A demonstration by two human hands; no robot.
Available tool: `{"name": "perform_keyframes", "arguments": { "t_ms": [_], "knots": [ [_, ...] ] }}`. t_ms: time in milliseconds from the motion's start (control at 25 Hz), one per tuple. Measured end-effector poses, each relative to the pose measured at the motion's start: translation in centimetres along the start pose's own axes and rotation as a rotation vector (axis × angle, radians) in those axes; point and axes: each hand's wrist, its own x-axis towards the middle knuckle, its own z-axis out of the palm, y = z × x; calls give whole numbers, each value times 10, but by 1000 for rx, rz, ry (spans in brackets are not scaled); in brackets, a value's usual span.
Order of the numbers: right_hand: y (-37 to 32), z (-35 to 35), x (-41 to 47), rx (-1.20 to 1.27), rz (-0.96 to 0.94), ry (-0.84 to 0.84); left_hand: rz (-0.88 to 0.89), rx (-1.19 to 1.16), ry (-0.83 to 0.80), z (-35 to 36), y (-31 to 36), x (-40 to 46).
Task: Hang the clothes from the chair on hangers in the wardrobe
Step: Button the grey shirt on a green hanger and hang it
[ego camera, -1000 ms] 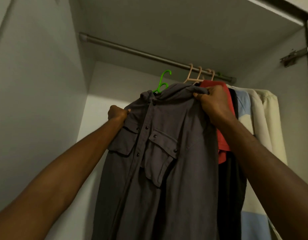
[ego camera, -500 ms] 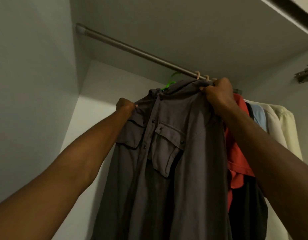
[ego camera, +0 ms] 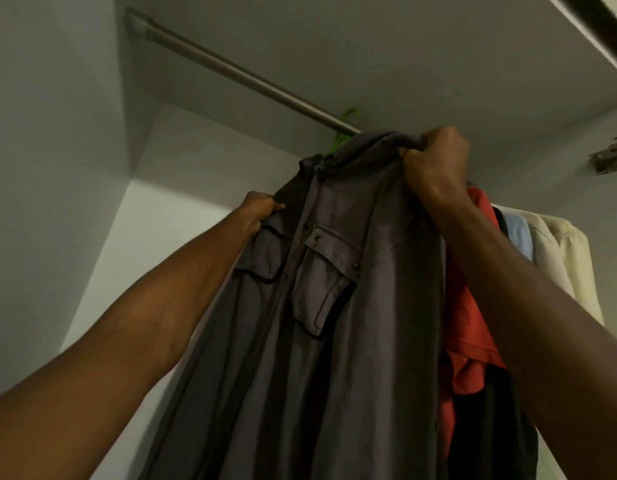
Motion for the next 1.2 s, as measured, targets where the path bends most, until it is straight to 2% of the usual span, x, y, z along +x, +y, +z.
{"name": "perform_keyframes", "arguments": {
  "t_ms": [280,320,440,480,600,680,840,920,1040,1200],
  "knots": [
    [7,-11,-35,-42,7,5,-23,14,-7,-1,-36,-26],
    [7,-16,-35,-44,10,-3,-21,106,6,-2,-38,-29],
    [8,-33,-35,-104,-9,-77,74,610,109,-3,-34,-50],
    [8,-39,-35,-132,-8,-125,146,634,123,0,-30,-62],
    [8,-57,-35,-168,61,-296,309,383,12,16,-17,-94],
    [11,-63,-34,-164,96,-356,292,190,-118,27,-2,-103],
    [13,-72,-45,-174,48,-308,221,56,-194,47,26,-88],
    [13,-78,-54,-164,48,-335,133,-73,-279,53,35,-97],
    [14,-82,-79,-34,133,-388,145,-37,-272,55,31,-106],
    [26,-84,-132,171,364,-417,201,42,-265,54,11,-141]
  ]
}}
